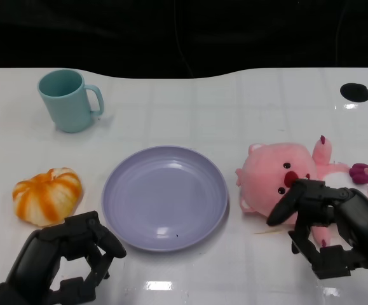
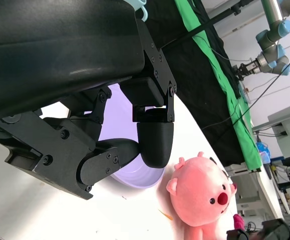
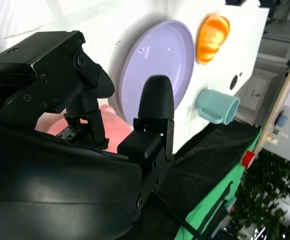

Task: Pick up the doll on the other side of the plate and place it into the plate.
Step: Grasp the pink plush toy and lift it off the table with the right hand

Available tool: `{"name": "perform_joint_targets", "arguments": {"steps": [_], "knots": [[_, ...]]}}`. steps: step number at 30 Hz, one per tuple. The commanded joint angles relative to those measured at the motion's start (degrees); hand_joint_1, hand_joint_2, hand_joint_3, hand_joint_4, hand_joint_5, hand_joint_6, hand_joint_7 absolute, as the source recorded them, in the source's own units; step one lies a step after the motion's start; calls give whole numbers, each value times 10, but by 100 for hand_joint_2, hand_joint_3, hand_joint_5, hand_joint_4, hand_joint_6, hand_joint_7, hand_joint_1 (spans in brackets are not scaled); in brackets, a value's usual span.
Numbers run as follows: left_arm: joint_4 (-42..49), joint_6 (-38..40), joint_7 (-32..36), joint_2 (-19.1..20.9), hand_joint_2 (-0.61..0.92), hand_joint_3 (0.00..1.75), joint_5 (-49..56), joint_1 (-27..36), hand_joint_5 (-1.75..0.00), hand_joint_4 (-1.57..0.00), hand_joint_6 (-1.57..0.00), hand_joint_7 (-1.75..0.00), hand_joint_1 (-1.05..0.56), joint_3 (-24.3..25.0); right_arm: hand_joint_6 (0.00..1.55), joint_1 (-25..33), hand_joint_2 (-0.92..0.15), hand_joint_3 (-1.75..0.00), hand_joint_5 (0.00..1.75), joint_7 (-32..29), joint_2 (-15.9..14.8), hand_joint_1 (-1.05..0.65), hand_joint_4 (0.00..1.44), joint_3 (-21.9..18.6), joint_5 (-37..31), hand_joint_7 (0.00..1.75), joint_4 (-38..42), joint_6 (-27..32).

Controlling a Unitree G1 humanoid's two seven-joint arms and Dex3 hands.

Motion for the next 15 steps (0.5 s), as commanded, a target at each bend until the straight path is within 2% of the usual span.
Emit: {"name": "perform_joint_targets", "arguments": {"steps": [1,6,15], "knots": [[1,3,0,7,66,91,-4,0,-159,-74,-82,-120,-18,6,36,1,-43,-109,140,-11,1,18,42,-16,10,103,0,-22],[3,1,0,8,65,92,-3,-1,-159,-74,-82,-121,-16,5,24,-3,-43,-101,131,-30,0,14,28,-20,-9,97,17,-67],[2,1,1,7,64,94,0,0,-157,-74,-81,-120,-16,4,2,-5,-41,-88,123,-69,-3,11,4,-26,-50,83,21,-93]]}}
